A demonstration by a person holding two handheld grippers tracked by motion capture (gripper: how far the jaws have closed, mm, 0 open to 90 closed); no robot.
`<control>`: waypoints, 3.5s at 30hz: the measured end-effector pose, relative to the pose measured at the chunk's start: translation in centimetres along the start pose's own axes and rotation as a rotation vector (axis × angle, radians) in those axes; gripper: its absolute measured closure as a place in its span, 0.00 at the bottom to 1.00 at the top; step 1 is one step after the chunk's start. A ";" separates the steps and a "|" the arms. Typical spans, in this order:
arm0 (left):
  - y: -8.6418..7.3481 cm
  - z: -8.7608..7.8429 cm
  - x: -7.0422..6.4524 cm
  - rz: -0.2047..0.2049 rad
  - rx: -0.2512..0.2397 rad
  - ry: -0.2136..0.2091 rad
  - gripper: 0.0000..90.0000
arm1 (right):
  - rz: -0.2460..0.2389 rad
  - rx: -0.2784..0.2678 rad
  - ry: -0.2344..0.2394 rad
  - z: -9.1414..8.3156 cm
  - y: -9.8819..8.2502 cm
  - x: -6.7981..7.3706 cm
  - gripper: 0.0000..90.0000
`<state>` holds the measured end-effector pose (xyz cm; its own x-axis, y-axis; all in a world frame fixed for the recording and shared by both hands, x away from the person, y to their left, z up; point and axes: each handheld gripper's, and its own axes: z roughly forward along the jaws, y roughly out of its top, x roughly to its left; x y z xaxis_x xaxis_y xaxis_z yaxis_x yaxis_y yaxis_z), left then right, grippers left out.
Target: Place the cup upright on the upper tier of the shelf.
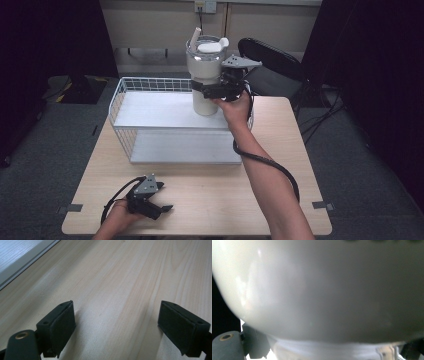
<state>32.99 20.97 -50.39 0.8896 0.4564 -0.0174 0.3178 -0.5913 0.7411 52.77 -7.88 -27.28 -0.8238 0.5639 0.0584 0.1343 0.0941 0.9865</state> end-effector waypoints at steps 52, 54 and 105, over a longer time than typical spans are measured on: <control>0.0 0.0 0.0 0.004 0.002 -0.002 0.14 | -0.084 0.095 -0.154 -0.4 -0.1 1.7 0.09; -0.1 0.0 0.0 -0.002 -0.001 -0.002 0.14 | -0.072 0.098 -0.164 -0.5 -0.2 1.8 0.09; -0.1 -0.1 -0.1 -0.005 -0.002 0.004 0.14 | -0.134 0.244 0.038 -8.5 -4.2 7.2 0.09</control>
<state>32.88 21.06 -50.43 0.8870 0.4614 -0.0183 0.3213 -0.5881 0.7423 41.59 -11.19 -29.65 -0.8625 0.5025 -0.0596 0.1478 0.3629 0.9200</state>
